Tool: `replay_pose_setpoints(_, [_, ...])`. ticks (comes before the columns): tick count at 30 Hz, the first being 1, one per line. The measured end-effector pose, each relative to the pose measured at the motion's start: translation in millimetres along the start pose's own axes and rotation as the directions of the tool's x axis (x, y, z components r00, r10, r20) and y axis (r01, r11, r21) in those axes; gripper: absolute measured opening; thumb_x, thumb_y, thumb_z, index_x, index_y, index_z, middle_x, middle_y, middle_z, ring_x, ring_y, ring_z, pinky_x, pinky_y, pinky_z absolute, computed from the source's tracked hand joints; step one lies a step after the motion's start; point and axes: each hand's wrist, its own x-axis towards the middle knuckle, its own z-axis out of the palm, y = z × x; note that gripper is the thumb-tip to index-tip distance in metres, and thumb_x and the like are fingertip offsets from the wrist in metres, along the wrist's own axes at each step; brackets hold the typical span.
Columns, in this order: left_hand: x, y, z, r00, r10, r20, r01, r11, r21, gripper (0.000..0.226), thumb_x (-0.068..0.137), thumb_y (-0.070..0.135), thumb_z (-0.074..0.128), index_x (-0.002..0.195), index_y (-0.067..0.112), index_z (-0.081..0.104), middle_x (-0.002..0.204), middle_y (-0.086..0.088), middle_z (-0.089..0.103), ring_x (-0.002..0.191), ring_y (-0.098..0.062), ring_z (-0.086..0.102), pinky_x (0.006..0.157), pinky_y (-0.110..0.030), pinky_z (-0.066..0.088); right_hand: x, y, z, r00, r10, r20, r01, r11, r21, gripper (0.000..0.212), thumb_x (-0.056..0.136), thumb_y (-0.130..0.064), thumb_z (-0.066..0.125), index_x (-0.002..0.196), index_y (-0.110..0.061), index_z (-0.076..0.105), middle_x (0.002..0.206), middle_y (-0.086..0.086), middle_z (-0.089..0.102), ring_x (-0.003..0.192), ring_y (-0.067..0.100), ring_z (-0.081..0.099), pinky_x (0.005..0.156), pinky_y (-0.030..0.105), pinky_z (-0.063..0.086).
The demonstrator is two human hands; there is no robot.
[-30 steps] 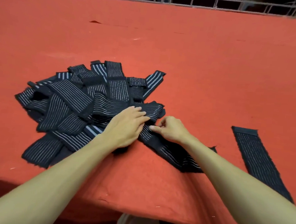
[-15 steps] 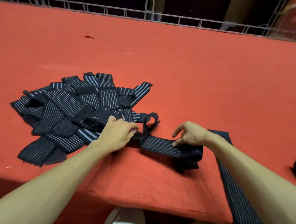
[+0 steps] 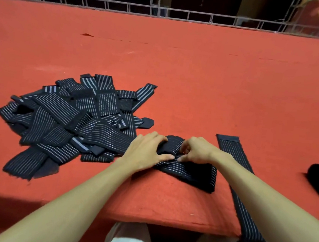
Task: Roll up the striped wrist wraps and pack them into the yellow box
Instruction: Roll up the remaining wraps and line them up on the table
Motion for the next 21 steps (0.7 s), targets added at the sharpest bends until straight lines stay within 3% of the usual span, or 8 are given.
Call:
replay_pose_setpoints(4, [15, 2, 1, 0.992, -0.071, -0.107, 0.054, 0.987, -0.15, 0.037, 0.094, 0.052, 0.05, 0.102, 0.022, 0.068, 0.098, 0.0, 0.068, 0.095, -0.024, 0.063, 0.082, -0.04, 0.048, -1, 9, 8, 0.999, 0.022, -0.024, -0.019, 0.994, 0.103, 0.04, 0.076, -0.037, 0.081, 0.105, -0.014, 0.069, 0.09, -0.002, 0.063, 0.087, 0.013, 0.057, 0.076, 0.02, 0.039])
replay_pose_setpoints(7, [16, -8, -14, 0.921, -0.252, -0.299, 0.139, 0.926, -0.352, 0.025, 0.098, 0.028, 0.053, 0.089, 0.009, 0.068, 0.08, -0.008, 0.069, 0.083, -0.031, 0.065, 0.077, -0.036, 0.045, 2, 8, 11, 0.999, 0.043, -0.029, -0.038, 0.989, 0.144, 0.035, 0.072, -0.034, 0.084, 0.097, -0.016, 0.068, 0.088, -0.001, 0.063, 0.086, 0.014, 0.058, 0.075, 0.02, 0.039])
replay_pose_setpoints(9, [11, -19, -26, 0.866, -0.397, -0.303, 0.236, 0.861, -0.451, 0.016, 0.097, 0.018, 0.054, 0.102, 0.01, 0.067, 0.067, 0.0, 0.066, 0.072, -0.021, 0.066, 0.078, -0.026, 0.043, 6, 4, 10, 0.998, 0.06, -0.022, -0.056, 0.988, 0.144, 0.033, 0.072, -0.035, 0.084, 0.094, -0.017, 0.067, 0.092, 0.003, 0.066, 0.09, 0.018, 0.06, 0.078, 0.023, 0.043])
replay_pose_setpoints(11, [4, -35, -32, 0.829, -0.506, -0.237, 0.332, 0.787, -0.521, 0.026, 0.095, 0.016, 0.055, 0.121, 0.015, 0.057, 0.063, 0.0, 0.066, 0.069, -0.014, 0.066, 0.073, -0.022, 0.041, 10, -4, 10, 0.998, 0.059, -0.011, -0.057, 0.991, 0.122, 0.034, 0.073, -0.035, 0.084, 0.096, -0.015, 0.069, 0.096, 0.006, 0.068, 0.093, 0.02, 0.062, 0.081, 0.026, 0.047])
replay_pose_setpoints(14, [-7, -62, -26, 0.792, -0.601, -0.103, 0.49, 0.728, -0.48, 0.058, 0.088, 0.018, 0.061, 0.139, 0.014, 0.033, 0.097, -0.011, 0.066, 0.102, -0.029, 0.061, 0.085, -0.035, 0.044, 15, -17, 12, 1.0, 0.03, -0.003, -0.03, 0.996, 0.085, 0.033, 0.073, -0.029, 0.084, 0.099, -0.014, 0.071, 0.089, 0.002, 0.063, 0.087, 0.018, 0.059, 0.076, 0.023, 0.044])
replay_pose_setpoints(17, [-19, -71, -22, 0.836, -0.518, -0.179, 0.43, 0.823, -0.372, 0.075, 0.082, 0.011, 0.066, 0.145, 0.01, 0.025, 0.132, -0.011, 0.043, 0.123, -0.027, 0.043, 0.101, -0.039, 0.037, 17, -31, 13, 0.998, -0.031, -0.055, 0.032, 0.999, 0.02, 0.031, 0.076, -0.023, 0.081, 0.104, -0.012, 0.072, 0.097, 0.005, 0.068, 0.09, 0.018, 0.06, 0.073, 0.018, 0.039])
replay_pose_setpoints(19, [-23, -72, -24, 0.918, -0.265, -0.296, 0.206, 0.954, -0.217, 0.065, 0.079, 0.001, 0.061, 0.14, 0.011, 0.04, 0.132, -0.007, 0.042, 0.125, -0.025, 0.039, 0.105, -0.036, 0.033, 19, -39, 12, 0.984, -0.1, -0.15, 0.105, 0.994, 0.027, 0.026, 0.081, -0.02, 0.075, 0.104, -0.011, 0.072, 0.102, 0.007, 0.07, 0.097, 0.021, 0.063, 0.074, 0.019, 0.037])
replay_pose_setpoints(21, [-21, -76, -24, 0.967, -0.05, -0.251, 0.022, 0.993, -0.113, 0.055, 0.077, -0.007, 0.052, 0.129, 0.011, 0.055, 0.13, -0.004, 0.051, 0.124, -0.023, 0.044, 0.107, -0.037, 0.035, 20, -51, 12, 0.963, -0.14, -0.231, 0.17, 0.979, 0.113, 0.013, 0.086, -0.022, 0.069, 0.094, -0.013, 0.072, 0.089, 0.003, 0.069, 0.087, 0.019, 0.062, 0.068, 0.019, 0.034])
